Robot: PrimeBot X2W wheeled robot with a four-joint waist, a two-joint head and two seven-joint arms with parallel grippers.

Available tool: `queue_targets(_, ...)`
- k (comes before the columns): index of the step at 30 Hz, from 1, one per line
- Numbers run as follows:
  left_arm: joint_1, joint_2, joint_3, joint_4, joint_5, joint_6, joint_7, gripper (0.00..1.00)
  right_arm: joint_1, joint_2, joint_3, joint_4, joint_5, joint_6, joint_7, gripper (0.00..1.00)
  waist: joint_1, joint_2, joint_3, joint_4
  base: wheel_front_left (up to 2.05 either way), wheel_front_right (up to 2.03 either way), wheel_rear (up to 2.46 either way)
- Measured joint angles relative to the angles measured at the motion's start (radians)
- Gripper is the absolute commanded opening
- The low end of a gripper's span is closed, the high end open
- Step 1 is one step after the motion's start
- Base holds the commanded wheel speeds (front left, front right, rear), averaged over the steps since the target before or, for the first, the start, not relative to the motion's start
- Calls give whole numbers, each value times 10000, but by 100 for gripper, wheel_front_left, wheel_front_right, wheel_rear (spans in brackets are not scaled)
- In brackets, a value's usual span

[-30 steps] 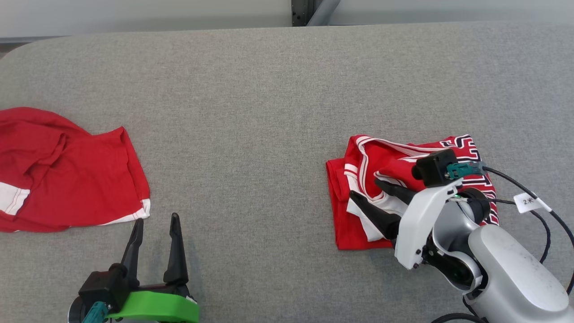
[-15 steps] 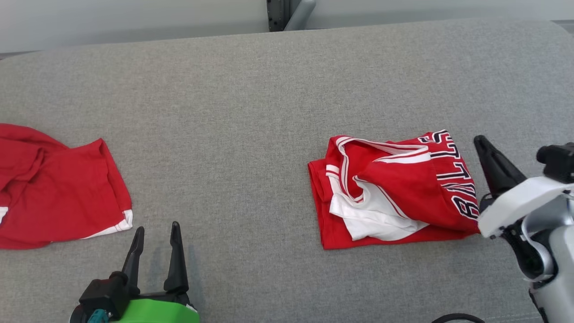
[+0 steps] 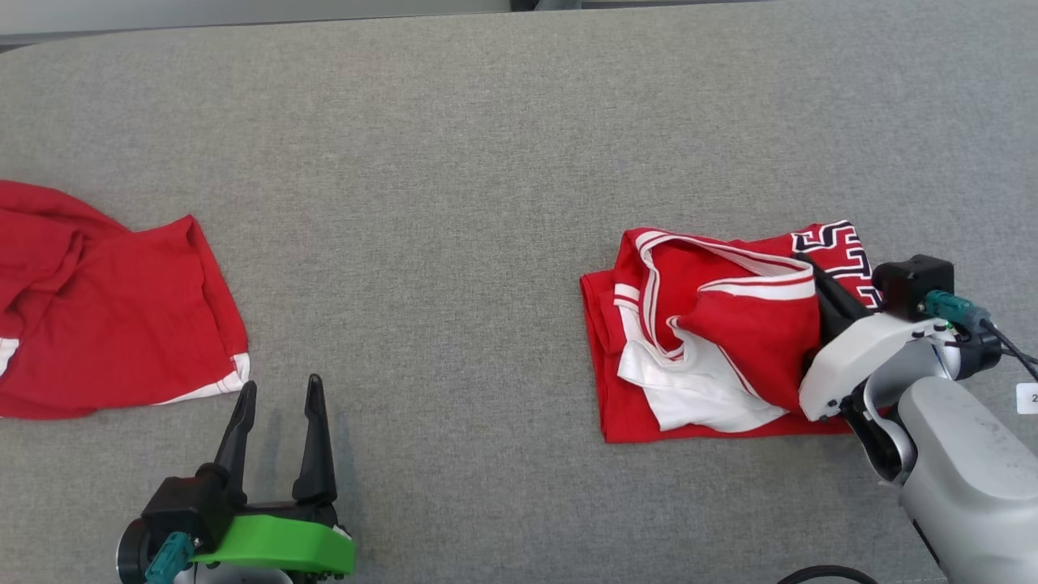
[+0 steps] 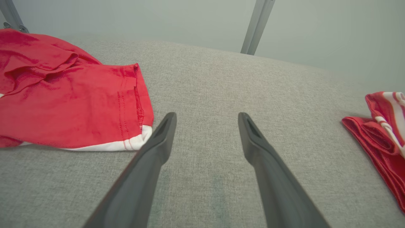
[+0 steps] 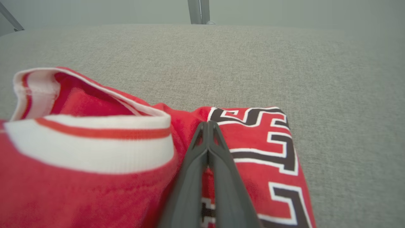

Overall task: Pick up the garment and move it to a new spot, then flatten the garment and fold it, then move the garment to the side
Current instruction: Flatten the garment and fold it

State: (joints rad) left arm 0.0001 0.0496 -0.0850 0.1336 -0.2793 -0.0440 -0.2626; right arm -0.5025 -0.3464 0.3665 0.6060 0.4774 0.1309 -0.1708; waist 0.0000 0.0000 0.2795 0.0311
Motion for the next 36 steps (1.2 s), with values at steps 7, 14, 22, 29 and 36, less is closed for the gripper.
queue_targets(7,128,0,-42,-27,-192,92,2,100,339,-571,1638,-94,274,-2,-779,0,0,0,-62,278,0,0,0)
queue_targets(14,292,0,-96,-77,-297,226,0,100,919,-587,2029,-1183,-280,0,-909,0,0,0,-295,352,0,0,0)
queue_targets(22,341,0,-257,-92,-431,307,0,100,1200,238,2633,-1072,-819,0,-911,0,0,0,-394,409,0,0,0)
queue_targets(29,335,0,-249,-33,-464,307,0,100,800,878,3068,-380,-936,0,-918,0,0,0,-401,484,0,0,0)
queue_targets(36,331,0,-274,31,-556,341,0,100,610,1296,3312,-176,-886,2,-918,0,0,0,-500,505,0,0,0)
